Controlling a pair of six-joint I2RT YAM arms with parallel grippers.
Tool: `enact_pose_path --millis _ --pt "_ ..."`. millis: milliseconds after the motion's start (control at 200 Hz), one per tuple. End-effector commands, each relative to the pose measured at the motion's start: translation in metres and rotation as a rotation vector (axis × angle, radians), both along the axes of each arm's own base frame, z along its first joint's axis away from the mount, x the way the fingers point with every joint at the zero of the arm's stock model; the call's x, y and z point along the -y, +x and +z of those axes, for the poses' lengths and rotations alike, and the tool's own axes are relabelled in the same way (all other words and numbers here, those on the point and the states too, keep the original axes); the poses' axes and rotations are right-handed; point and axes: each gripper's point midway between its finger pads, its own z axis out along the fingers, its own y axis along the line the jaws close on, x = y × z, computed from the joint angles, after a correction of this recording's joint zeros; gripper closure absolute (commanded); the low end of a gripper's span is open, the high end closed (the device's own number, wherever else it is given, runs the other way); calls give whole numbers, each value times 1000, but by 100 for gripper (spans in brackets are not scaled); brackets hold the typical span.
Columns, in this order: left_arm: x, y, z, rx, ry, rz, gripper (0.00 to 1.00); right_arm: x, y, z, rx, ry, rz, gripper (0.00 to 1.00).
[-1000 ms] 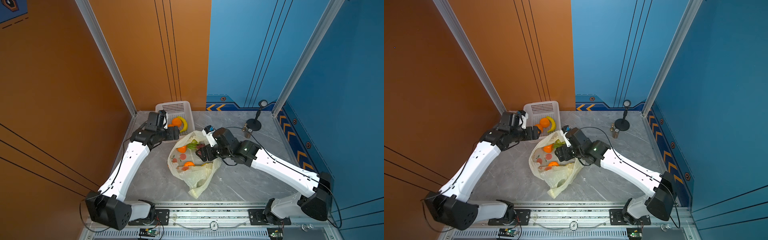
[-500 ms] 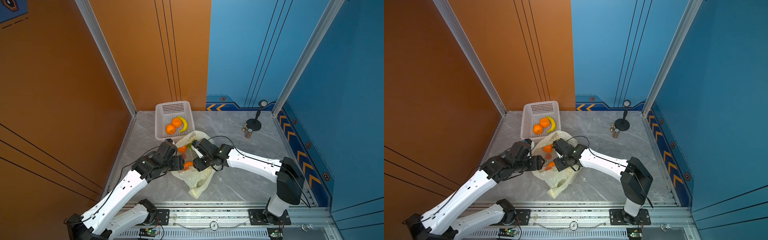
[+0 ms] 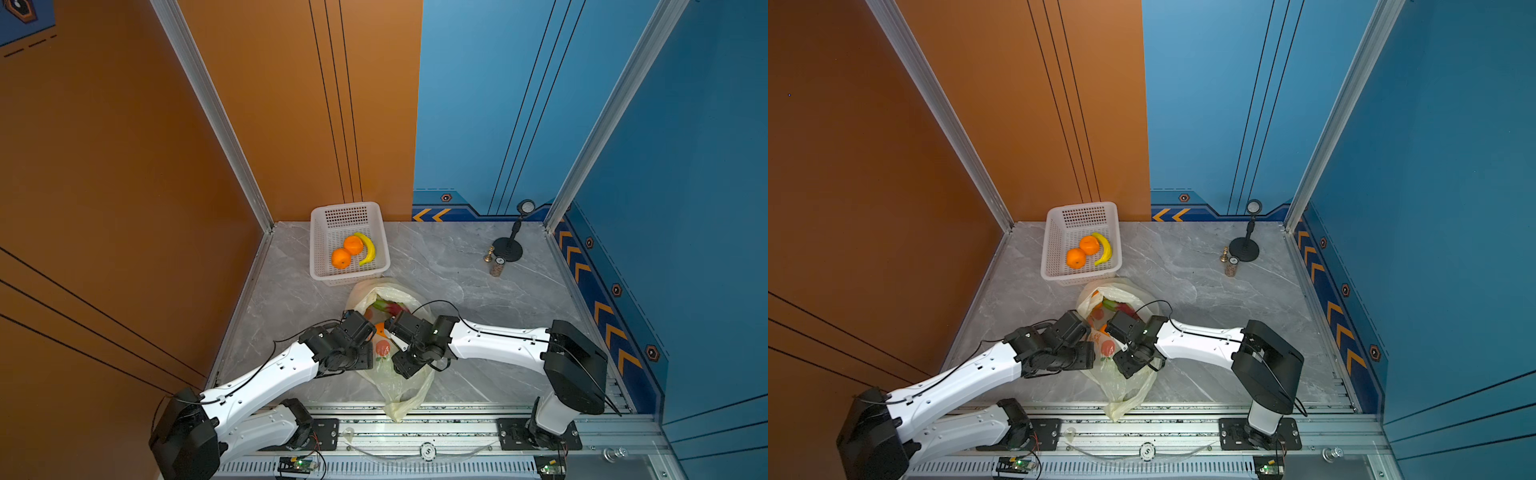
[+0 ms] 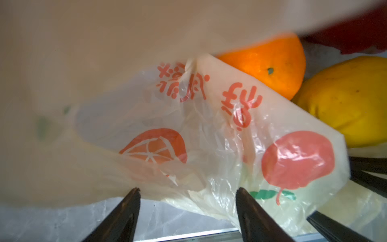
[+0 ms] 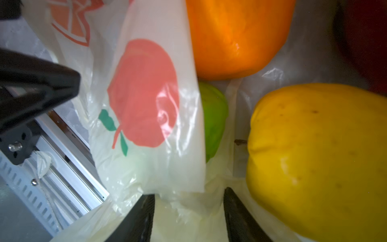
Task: Untie the knot of the plastic bag and take out the fruit
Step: Pick up the fruit from the plastic bag.
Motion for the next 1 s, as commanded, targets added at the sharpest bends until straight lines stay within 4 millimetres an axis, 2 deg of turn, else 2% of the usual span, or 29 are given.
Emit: enact_pose_path --millis 0,50,150,290,491,646,826,996 --pt "4 5 -2 29 -23 22 30 -15 9 36 26 116 -29 40" --pt "3 4 -6 22 -25 30 31 -19 15 45 34 145 -51 37" --pt "1 3 -10 14 -16 39 33 -28 32 61 61 197 -129 37" --pt "-7 0 -19 6 9 63 37 -40 52 70 106 228 -210 39" --pt "-13 -1 -23 -4 21 84 41 -40 86 56 168 155 -399 38" --pt "-17 1 -21 2 21 95 44 -41 100 41 183 92 -471 37" --pt "-23 2 -18 12 25 109 44 -43 105 19 170 4 -498 36" --pt "-26 5 -13 28 19 117 43 -49 98 -3 123 -57 -478 34"
